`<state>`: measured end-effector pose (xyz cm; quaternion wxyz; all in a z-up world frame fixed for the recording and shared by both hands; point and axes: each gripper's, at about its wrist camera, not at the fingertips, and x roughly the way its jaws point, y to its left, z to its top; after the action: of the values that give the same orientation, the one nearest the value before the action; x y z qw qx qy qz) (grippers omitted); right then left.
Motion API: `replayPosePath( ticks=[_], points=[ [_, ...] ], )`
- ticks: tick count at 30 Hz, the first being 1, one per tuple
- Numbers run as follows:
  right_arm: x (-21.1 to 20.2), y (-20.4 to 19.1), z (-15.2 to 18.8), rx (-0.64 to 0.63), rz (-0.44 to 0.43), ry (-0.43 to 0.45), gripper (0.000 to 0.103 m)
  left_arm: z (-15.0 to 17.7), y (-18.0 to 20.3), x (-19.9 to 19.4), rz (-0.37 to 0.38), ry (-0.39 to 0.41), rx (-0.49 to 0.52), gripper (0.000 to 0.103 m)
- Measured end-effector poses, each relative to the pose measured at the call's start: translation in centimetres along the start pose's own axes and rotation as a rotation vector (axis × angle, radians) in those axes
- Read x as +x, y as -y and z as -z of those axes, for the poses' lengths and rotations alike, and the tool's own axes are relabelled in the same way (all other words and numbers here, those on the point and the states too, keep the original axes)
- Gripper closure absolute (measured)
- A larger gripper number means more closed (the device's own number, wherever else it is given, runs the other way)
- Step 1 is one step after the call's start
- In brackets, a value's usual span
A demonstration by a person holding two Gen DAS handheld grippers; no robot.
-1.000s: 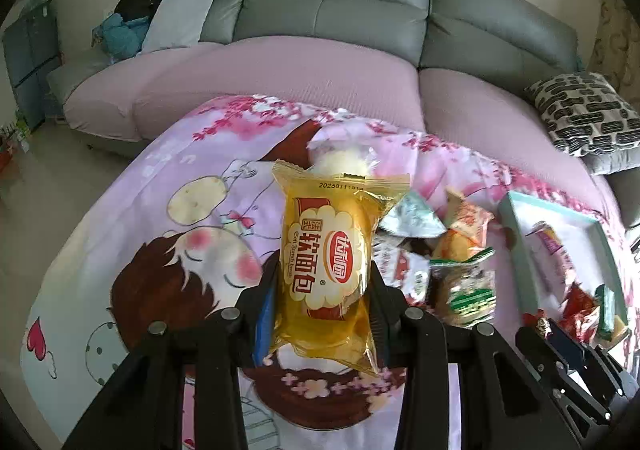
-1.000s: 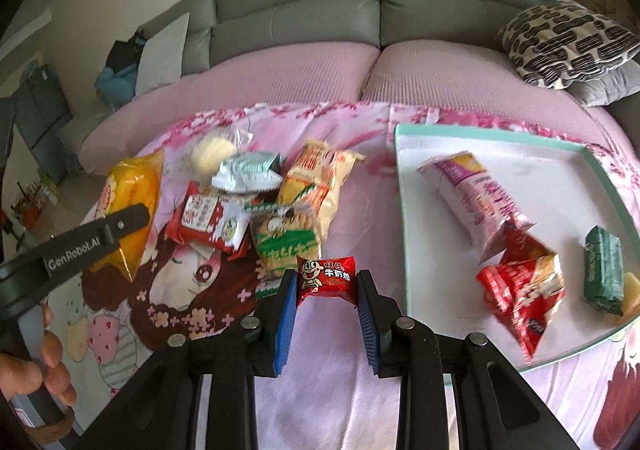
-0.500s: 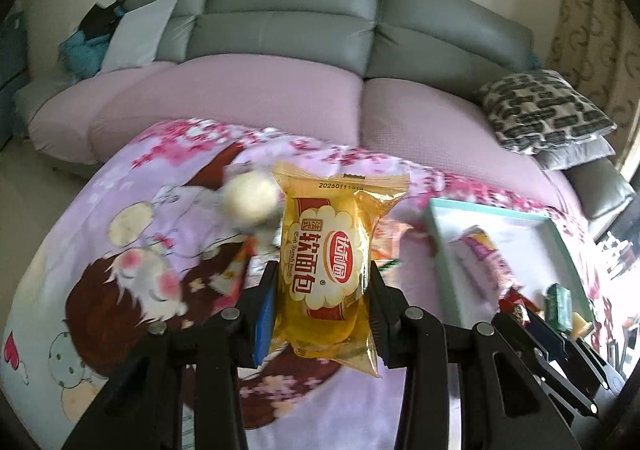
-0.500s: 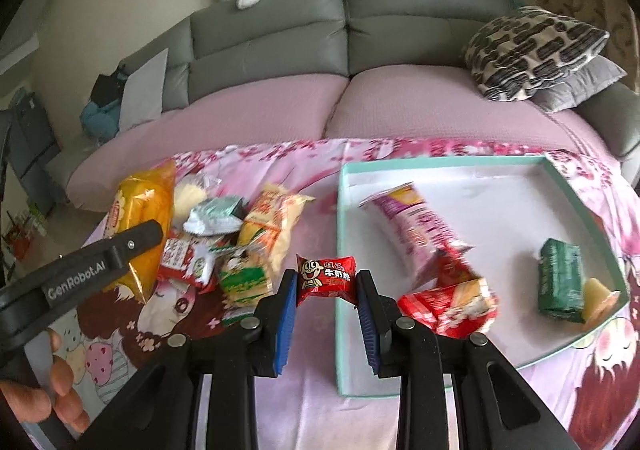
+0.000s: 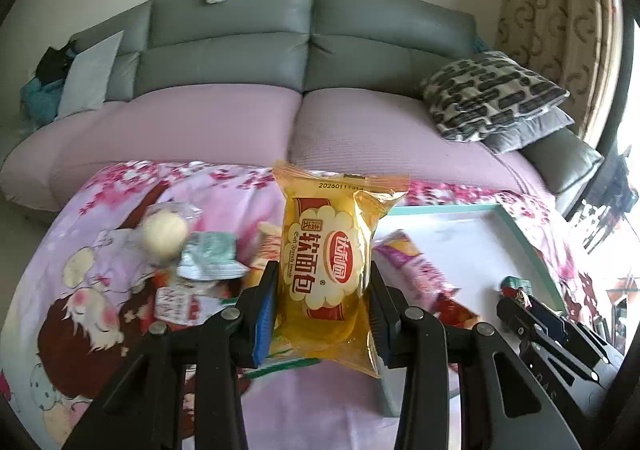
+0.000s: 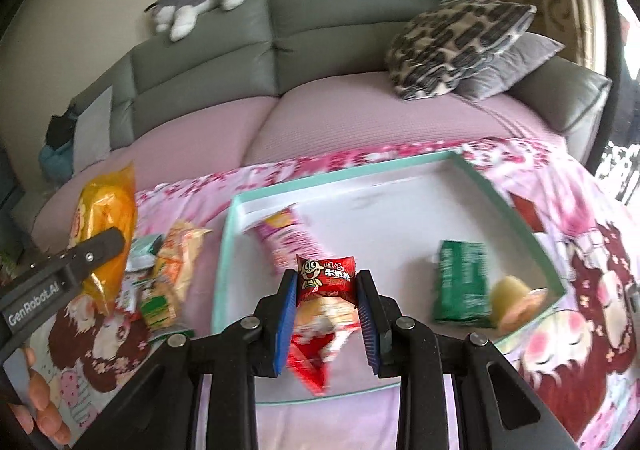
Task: Organize snacks
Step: 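Carry the yellow bread bag and small red packet over the tray with both grippers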
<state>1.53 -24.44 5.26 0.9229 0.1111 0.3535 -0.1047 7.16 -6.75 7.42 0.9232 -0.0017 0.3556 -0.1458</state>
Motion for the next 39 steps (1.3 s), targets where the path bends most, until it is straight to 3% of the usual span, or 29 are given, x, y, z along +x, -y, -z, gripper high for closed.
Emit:
replayPosePath(
  ticks=[13,28,39],
  points=[
    [-1.4,8.2,-0.5,0.136,0.103,0.021,0.072,0.3,7.3,0.6,0.084,-0.003,0.115,0.061],
    [-0.7,11.8,-0.6,0.196,0.131,0.023,0.072,0.5,13.4,2.7,0.147,-0.009,0.221,0.061],
    [0.7,12.6,-0.9,0.212,0.127,0.008,0.072,1.1,15.3,5.4,0.149,-0.058,0.249,0.061]
  ],
)
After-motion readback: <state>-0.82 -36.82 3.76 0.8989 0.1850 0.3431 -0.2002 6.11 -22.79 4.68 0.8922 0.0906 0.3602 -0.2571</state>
